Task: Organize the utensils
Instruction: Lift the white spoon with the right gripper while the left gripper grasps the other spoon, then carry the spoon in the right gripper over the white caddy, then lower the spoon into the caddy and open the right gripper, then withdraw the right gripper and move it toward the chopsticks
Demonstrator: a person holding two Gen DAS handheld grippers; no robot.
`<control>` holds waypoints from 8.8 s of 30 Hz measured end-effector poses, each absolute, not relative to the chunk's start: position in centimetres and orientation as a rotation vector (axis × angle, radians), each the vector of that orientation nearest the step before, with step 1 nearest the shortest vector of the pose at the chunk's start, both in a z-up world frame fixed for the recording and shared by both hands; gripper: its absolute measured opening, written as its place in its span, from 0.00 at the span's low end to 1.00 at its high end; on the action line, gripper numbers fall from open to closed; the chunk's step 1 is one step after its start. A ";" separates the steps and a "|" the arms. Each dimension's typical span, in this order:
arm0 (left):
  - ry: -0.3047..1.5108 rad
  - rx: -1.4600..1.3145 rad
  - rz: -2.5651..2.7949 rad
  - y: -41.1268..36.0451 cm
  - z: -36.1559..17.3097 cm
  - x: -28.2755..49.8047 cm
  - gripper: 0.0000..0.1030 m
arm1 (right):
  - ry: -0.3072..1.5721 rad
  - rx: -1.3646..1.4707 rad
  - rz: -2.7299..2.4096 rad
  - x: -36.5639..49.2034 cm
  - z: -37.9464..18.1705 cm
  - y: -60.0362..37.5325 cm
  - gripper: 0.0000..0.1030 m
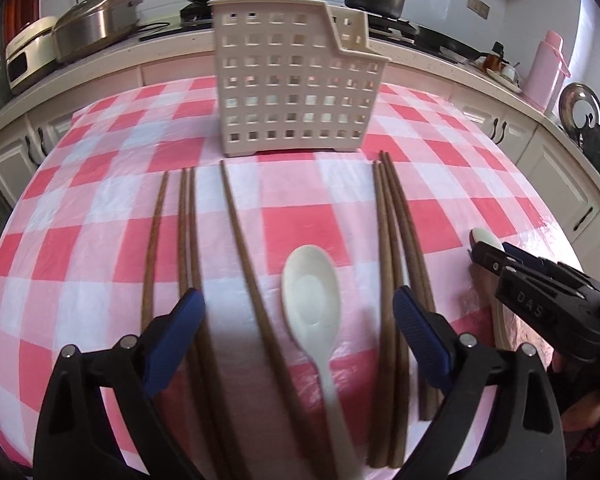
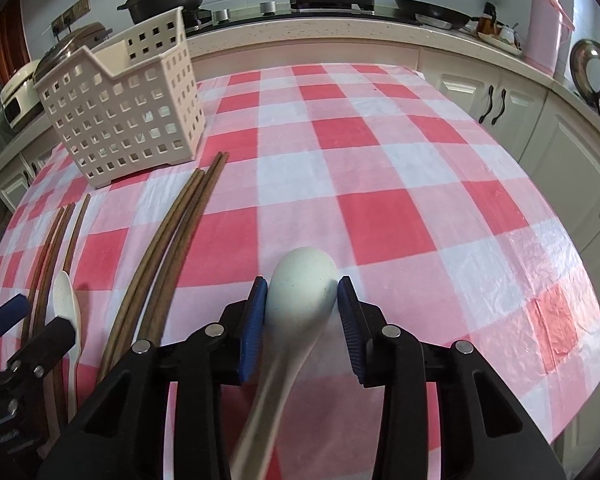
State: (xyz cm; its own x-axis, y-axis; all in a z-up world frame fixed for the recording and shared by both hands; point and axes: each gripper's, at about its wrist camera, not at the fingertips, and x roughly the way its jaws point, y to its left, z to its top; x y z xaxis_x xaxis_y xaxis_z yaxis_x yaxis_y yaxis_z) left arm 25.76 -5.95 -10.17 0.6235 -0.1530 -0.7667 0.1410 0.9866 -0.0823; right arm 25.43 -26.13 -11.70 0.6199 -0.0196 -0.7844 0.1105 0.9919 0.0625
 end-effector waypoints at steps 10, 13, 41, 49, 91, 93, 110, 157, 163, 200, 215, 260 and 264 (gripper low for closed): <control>0.905 0.017 -0.185 -7.4 -11.0 27.6 0.55 | 0.888 0.141 -0.053 24.6 -11.8 -27.2 0.34; 0.919 0.025 -0.188 -7.6 -11.6 28.0 0.45 | 0.883 0.135 -0.053 24.6 -11.8 -27.1 0.34; 0.836 0.040 -0.174 -7.2 -10.0 26.7 0.30 | 0.821 0.111 -0.062 23.8 -10.6 -26.9 0.34; 0.718 0.016 -0.207 -6.2 -7.1 24.4 0.30 | 0.698 0.100 -0.011 22.1 -7.9 -26.0 0.32; 0.563 0.024 -0.211 -3.5 -2.5 22.3 0.30 | 0.577 0.084 0.061 20.6 -5.8 -24.6 0.05; 0.567 0.024 -0.210 -3.5 -2.5 22.4 0.30 | 0.613 0.081 0.049 21.1 -6.4 -24.9 0.05; 0.578 0.022 -0.240 -4.7 -3.2 23.7 0.29 | 0.875 0.149 -0.013 25.4 -10.8 -28.9 0.53; 0.364 0.060 -0.250 -4.7 10.3 30.3 0.29 | 0.370 0.045 0.131 33.1 4.6 -21.9 0.33; 0.303 0.051 -0.230 -4.3 14.5 33.2 0.29 | 0.338 0.036 0.152 35.8 6.8 -20.5 0.33; 0.453 -0.062 -0.114 -0.8 5.0 43.3 0.42 | 0.420 0.007 0.190 39.8 1.7 -17.9 0.34; 0.425 -0.133 -0.033 2.9 4.0 32.0 0.92 | 0.355 0.013 0.178 29.2 3.3 -20.3 0.60; 0.925 -0.059 0.055 5.3 -12.1 33.4 0.63 | 0.628 0.089 0.097 23.9 -6.7 -22.1 0.65; 0.912 -0.021 0.062 4.5 -12.3 33.7 0.58 | 0.678 0.075 0.081 25.4 -7.6 -22.2 0.61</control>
